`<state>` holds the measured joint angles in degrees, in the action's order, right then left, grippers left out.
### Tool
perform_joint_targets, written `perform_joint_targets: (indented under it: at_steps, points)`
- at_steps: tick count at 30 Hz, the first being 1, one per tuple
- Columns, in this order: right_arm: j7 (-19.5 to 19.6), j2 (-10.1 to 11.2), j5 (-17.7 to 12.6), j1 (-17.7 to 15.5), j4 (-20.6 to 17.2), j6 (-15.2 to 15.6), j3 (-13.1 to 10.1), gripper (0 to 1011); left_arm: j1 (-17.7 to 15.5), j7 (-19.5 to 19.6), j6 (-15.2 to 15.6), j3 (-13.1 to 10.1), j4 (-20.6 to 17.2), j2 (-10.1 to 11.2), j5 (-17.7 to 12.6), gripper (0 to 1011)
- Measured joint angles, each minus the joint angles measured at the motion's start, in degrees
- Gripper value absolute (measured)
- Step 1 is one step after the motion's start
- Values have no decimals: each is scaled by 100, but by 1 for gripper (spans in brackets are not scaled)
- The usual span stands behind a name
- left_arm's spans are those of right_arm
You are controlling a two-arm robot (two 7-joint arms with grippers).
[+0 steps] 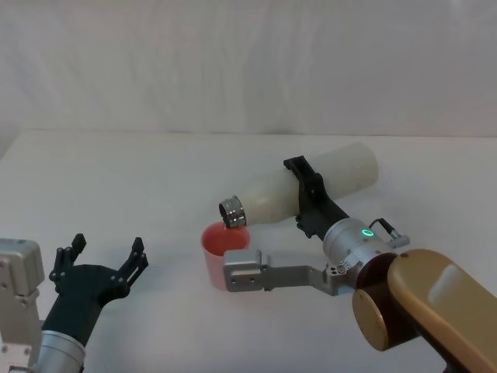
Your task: Grasp the thermos with one hand and pour water into the cup lid.
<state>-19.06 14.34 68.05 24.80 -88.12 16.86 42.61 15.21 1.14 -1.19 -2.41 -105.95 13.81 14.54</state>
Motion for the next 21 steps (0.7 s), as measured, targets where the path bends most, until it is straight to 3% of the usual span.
perform_joint_targets:
  at_steps: [21]
  points:
    - [8,38,-44,-53,-35,5,-70,957,0,0,0,0,0,0,0,1001]
